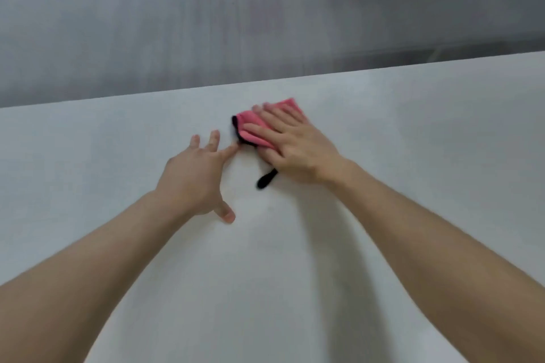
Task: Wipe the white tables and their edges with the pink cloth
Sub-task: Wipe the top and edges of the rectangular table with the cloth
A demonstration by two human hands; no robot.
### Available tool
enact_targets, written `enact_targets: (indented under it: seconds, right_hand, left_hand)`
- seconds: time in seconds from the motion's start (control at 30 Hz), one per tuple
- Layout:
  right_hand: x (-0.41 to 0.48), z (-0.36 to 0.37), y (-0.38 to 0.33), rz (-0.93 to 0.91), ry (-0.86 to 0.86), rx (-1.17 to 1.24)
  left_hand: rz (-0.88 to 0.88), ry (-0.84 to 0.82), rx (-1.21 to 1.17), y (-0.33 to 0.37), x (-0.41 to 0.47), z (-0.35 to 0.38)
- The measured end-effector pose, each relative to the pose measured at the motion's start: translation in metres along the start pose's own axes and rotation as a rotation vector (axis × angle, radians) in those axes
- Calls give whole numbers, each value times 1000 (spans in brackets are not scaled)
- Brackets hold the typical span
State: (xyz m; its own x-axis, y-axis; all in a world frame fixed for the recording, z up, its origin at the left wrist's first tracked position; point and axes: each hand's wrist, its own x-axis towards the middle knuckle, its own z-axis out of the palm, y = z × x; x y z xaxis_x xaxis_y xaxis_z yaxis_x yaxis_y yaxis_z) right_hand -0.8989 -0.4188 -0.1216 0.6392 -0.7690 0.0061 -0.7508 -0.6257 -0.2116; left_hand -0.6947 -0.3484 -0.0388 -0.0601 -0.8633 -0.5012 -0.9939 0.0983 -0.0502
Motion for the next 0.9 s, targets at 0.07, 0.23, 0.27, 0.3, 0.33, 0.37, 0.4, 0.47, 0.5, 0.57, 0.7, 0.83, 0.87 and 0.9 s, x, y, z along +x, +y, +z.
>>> enact_targets:
  seconds: [0.07,0.23,0.27,0.3,0.33,0.37,0.4,0.47,0.5,0.57,0.7,0.83,0.87,0.9]
  right_hand:
    - [-32,-14,61,351,46,-11]
    - [-2,-9,64,842,244,-14]
    - [26,-3,35,673,232,-1]
    - [47,2,9,461,178,1]
    - [59,2,-8,258,104,7]
    - [60,-1,-10,136,40,-2]
    - [52,-3,5,108,36,-13]
    - [13,-8,54,253,160,-46]
    - [-14,-12,79,387,207,-73]
    - [-50,-22,105,691,188,-22]
    - [12,-11,43,617,150,37]
    - [35,-19,-1,411,36,121]
    - [27,-25,3,454,98,136]
    - [20,-29,9,512,182,151]
  left_hand:
    - [5,3,-5,1,0,-1]
    - [9,22,-8,-1,2,1]
    - [12,26,-4,-2,2,2]
    - [13,32,-2,-3,2,2]
    - [12,34,-2,-3,1,2]
    - [11,28,-2,-3,1,1]
    - [10,22,-4,-2,0,0]
    - [1,17,-22,-2,-1,-1]
    - [-4,11,-32,-2,-1,-1]
    - [-15,3,-38,-1,0,-1]
    - [-20,-9,-28,0,1,-1]
    - [-21,-17,-23,1,0,-3]
    - [-24,-16,-22,1,0,-3]
    - [-28,-14,-22,2,0,-3]
